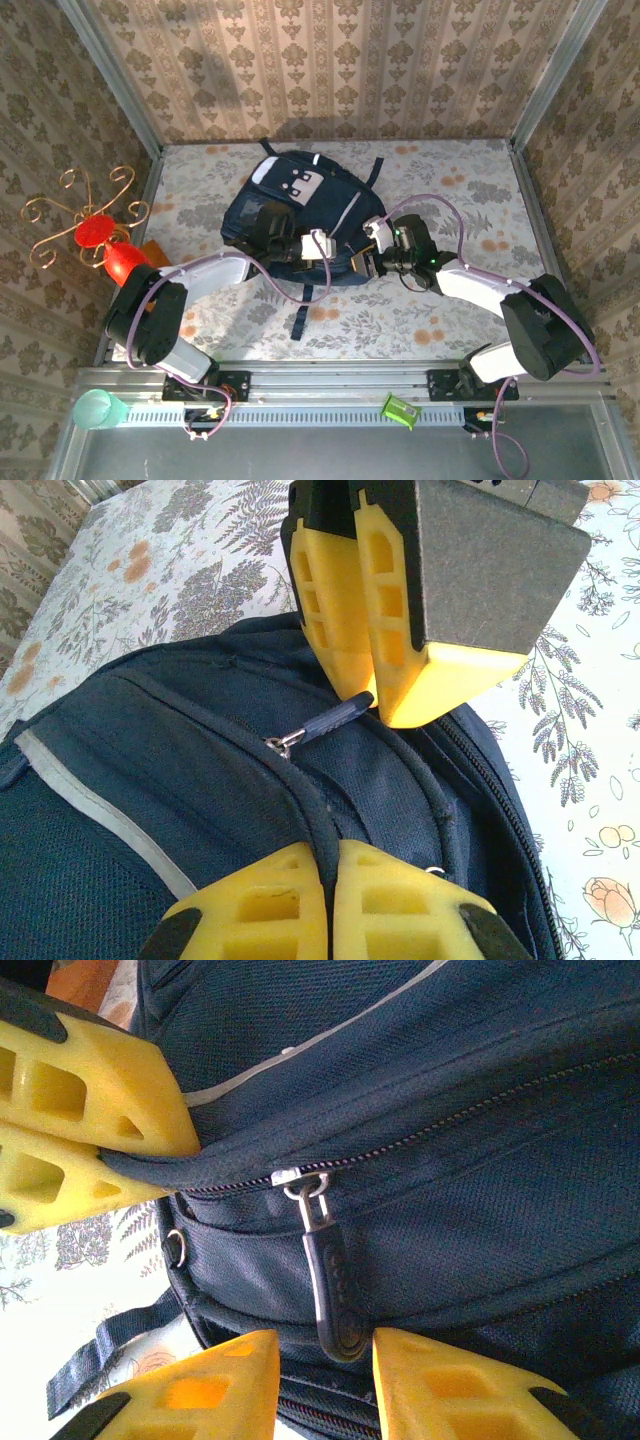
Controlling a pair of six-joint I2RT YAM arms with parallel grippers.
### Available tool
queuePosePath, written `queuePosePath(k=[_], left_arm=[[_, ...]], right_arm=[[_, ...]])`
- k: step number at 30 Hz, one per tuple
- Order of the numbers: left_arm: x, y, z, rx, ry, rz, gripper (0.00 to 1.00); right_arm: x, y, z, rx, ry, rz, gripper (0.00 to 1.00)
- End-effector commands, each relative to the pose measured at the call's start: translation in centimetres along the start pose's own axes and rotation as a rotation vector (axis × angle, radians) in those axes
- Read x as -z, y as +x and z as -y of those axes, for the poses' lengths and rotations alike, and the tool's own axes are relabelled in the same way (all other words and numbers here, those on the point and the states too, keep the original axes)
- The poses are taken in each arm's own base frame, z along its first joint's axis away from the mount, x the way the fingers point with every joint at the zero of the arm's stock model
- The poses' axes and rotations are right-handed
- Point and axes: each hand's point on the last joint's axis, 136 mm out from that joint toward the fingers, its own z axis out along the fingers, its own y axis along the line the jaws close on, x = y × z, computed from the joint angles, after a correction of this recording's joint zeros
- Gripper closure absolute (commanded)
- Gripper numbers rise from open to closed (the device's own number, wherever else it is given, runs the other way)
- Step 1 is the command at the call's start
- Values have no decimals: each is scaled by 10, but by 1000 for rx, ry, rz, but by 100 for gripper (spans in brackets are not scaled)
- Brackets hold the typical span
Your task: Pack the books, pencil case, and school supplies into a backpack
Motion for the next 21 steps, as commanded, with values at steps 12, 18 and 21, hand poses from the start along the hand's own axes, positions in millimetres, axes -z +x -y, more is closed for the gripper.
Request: queuePosePath(k=[12, 18, 21], left_arm=[[11, -22, 6, -43, 26, 74, 100], [12, -21, 6, -48, 25, 70, 100], [11, -21, 7, -48, 29, 70, 100]], right_arm=[[-2, -30, 11, 93, 167, 54, 68], [-1, -32, 13, 147, 204, 42, 68], [-3, -34, 10, 168, 192, 40, 71]])
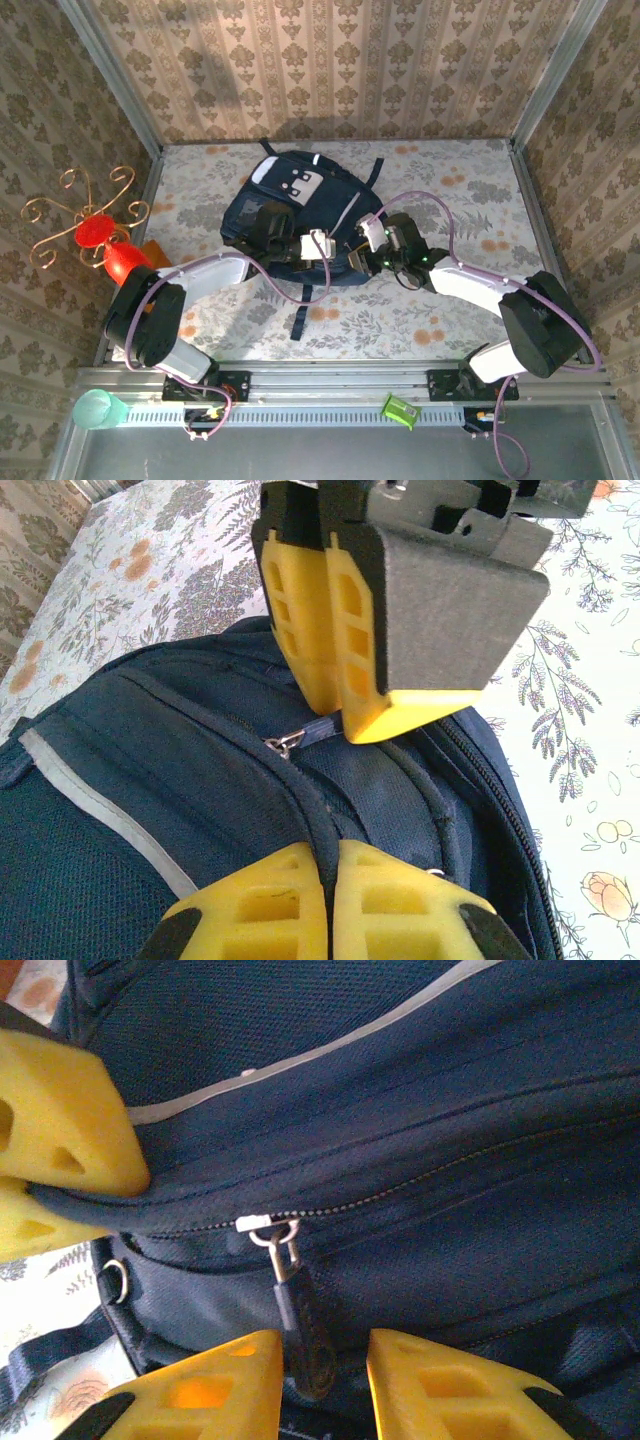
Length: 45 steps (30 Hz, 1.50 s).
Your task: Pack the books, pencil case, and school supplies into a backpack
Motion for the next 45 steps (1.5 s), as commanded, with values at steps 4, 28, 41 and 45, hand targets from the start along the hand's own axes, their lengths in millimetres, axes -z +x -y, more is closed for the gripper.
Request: queuePosePath(k=[4, 28, 41, 45], left_arm=[[10, -22, 7, -46, 32, 78, 100], [14, -18, 4, -57, 16, 55, 100], [23, 23, -13, 74, -53, -101, 100], [25, 44, -21, 128, -99, -207, 88]], right_arm=[[0, -23, 1, 81, 29, 44, 73], [-2, -8, 11, 71, 85, 45, 100], [21, -15, 72, -223, 275, 82, 100], [19, -23, 49, -230, 176, 138, 100]])
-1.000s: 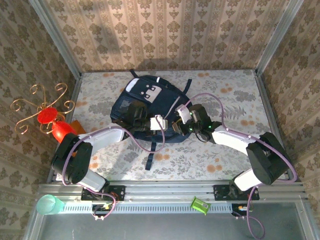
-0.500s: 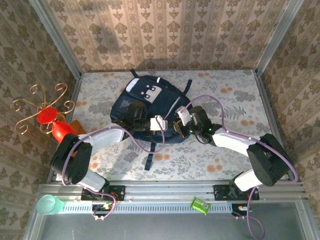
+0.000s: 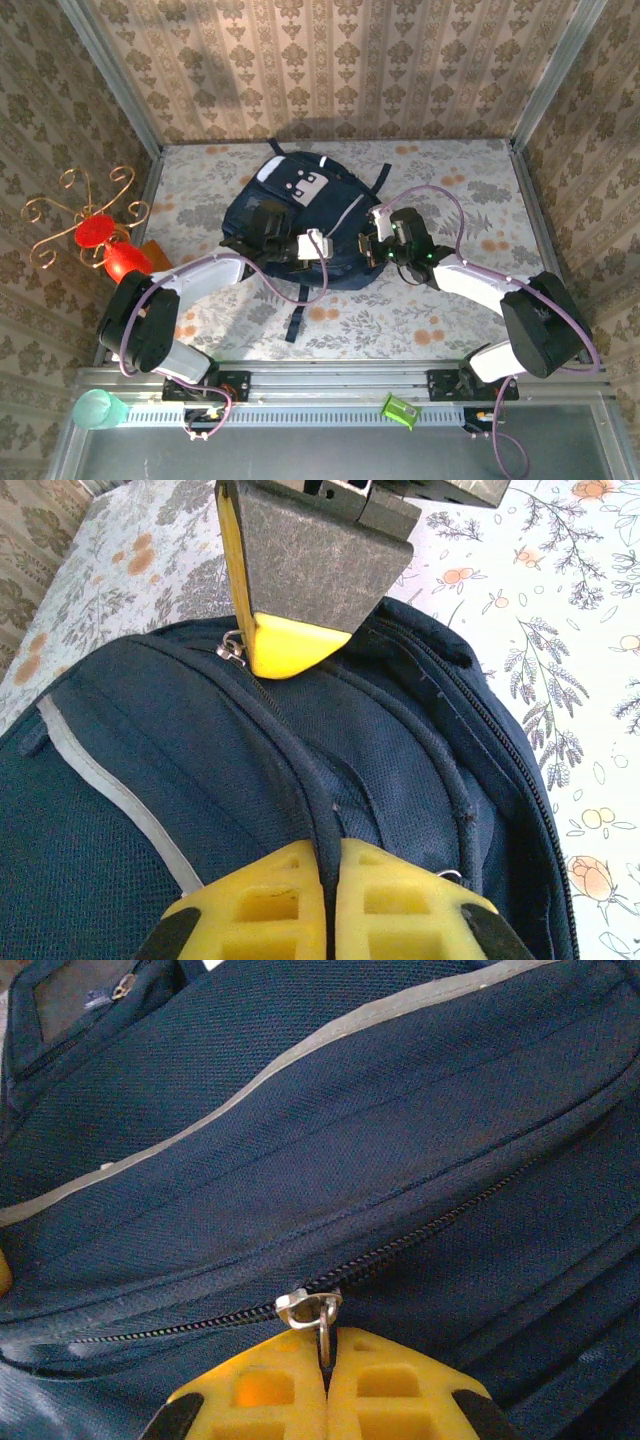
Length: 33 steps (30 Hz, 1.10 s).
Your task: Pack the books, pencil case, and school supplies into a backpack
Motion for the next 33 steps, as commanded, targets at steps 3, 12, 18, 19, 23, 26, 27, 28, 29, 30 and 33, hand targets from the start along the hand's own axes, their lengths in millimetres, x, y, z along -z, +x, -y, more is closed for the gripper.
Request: queuePosePath(k=[3, 12, 18, 19, 23, 26, 27, 28, 29, 30, 33], left_arm=[[15, 47, -24, 138, -129, -215, 69], [25, -8, 0, 160, -96, -8, 38], [6, -29, 19, 107, -55, -12, 32], [2, -30, 16, 109, -63, -17, 32], [-12, -23, 3, 112, -109, -69, 38], [-19, -14, -5, 101, -137, -104, 47], [-22, -12, -5, 98, -136, -113, 50], [-23, -9, -6, 95, -135, -120, 53], [-24, -5, -6, 96, -134, -126, 57], [-24, -4, -7, 96, -135, -128, 63], [-20, 1, -6, 108, -125, -125, 84]], right_arm=[[17, -18, -7, -49, -3, 121, 100], [25, -26, -55, 6, -123, 180, 100], [25, -29, -68, 13, -153, 184, 100], [25, -28, -69, 16, -156, 184, 100], [26, -28, -70, 14, -158, 187, 100], [28, -25, -68, 16, -153, 186, 100], [28, -23, -67, 18, -148, 186, 100], [29, -22, -66, 21, -142, 186, 100], [30, -21, -65, 25, -137, 185, 100], [30, -19, -62, 31, -122, 180, 100], [29, -11, -45, 40, -40, 152, 100]])
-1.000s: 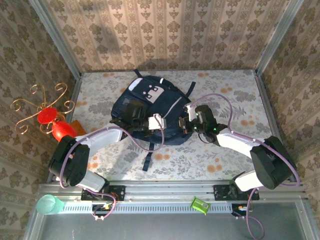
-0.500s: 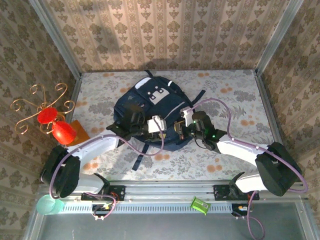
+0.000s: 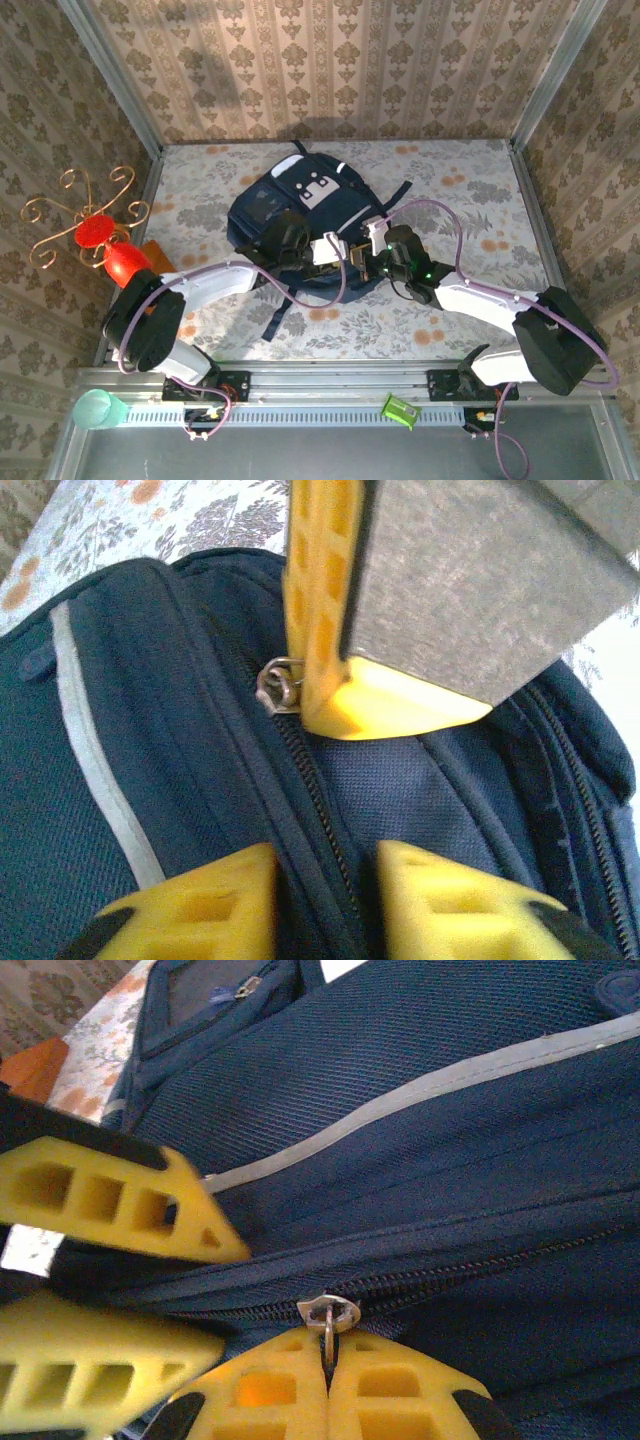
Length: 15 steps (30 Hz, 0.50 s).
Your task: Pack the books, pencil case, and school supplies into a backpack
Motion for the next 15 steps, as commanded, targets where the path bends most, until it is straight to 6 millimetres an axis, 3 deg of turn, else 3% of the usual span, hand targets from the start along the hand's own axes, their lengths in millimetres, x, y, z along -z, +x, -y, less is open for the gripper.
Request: queuePosePath(k=[1, 4, 7, 11, 15], left_arm=[[5, 6, -18, -7, -49, -13, 89], [15, 8, -17, -16, -34, 18, 100], [25, 11, -18, -24, -30, 46, 100], [34, 17, -26, -12, -49, 63, 100], [41, 27, -39, 22, -96, 49, 100]], right_arm=[[13, -21, 9, 26, 59, 78, 100], [14, -12, 42, -38, 161, 42, 100], [19, -9, 68, -92, 252, 30, 100], [27, -13, 87, -104, 347, 29, 100], [32, -20, 92, -102, 385, 30, 100]])
